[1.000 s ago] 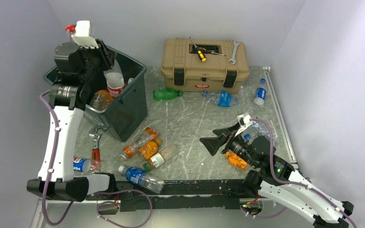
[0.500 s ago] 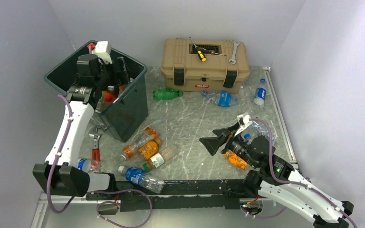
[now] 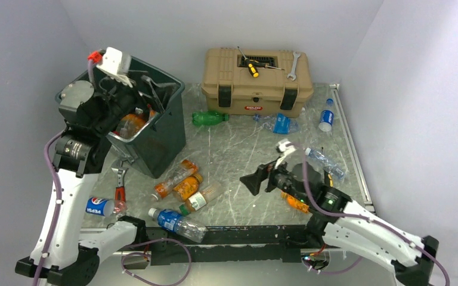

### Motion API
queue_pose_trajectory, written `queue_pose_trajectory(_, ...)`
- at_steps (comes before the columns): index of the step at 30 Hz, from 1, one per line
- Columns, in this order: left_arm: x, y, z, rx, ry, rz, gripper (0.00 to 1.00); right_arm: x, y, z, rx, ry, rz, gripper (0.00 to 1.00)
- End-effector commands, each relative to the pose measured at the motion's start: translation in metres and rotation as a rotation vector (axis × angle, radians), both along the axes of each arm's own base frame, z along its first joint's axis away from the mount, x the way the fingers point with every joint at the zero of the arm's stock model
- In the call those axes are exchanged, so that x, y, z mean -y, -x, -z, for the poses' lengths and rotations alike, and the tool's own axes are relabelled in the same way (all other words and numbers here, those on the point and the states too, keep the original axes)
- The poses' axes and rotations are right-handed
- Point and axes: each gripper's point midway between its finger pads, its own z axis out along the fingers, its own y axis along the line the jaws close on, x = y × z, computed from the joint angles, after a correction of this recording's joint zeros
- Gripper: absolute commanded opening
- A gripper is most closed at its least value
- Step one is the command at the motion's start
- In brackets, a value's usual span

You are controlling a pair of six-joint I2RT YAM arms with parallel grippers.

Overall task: Put the plastic bottles in the bin
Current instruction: Place the plastic bottle in the trash bin.

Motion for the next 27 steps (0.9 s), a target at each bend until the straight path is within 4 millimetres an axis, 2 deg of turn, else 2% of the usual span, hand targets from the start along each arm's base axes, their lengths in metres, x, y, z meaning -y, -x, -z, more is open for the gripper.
queue_pose_trajectory(1,0.049,0.017,0.028,0.026,-0.127,0.238,1.0,-0.027,0.002,0.034,-0.067,0.132,-0.124,0.98)
queue_pose_trajectory(4,0.056,0.02,0.048,0.044,-0.175,0.259,0.99,-0.043,0.002,0.057,-0.089,0.212,-0.172,0.95)
queue_pose_trajectory(10,0.047,0.038,0.076,0.174,-0.175,0.236,1.0,-0.079,0.008,0.071,0.021,0.382,-0.25,0.95)
queue_pose_trajectory(12,0.044,0.05,0.074,0.231,-0.174,0.239,0.99,-0.091,0.009,0.074,0.083,0.456,-0.273,0.95)
queue_pose_trajectory(13,0.037,0.065,0.065,0.301,-0.157,0.221,0.99,-0.102,0.009,0.078,0.172,0.524,-0.297,0.95)
queue_pose_trajectory(17,0.024,0.076,0.059,0.347,-0.112,0.164,0.99,-0.117,0.001,0.082,0.229,0.555,-0.309,0.97)
queue_pose_trajectory(20,0.02,0.082,0.062,0.371,-0.091,0.154,0.99,-0.13,-0.01,0.096,0.256,0.635,-0.323,0.96)
queue_pose_trajectory(22,0.02,0.086,0.063,0.381,-0.083,0.162,0.99,-0.138,-0.011,0.105,0.283,0.689,-0.366,0.94)
queue_pose_trajectory(27,0.013,0.099,0.054,0.422,-0.064,0.148,0.99,-0.151,-0.008,0.105,0.382,0.749,-0.451,0.93)
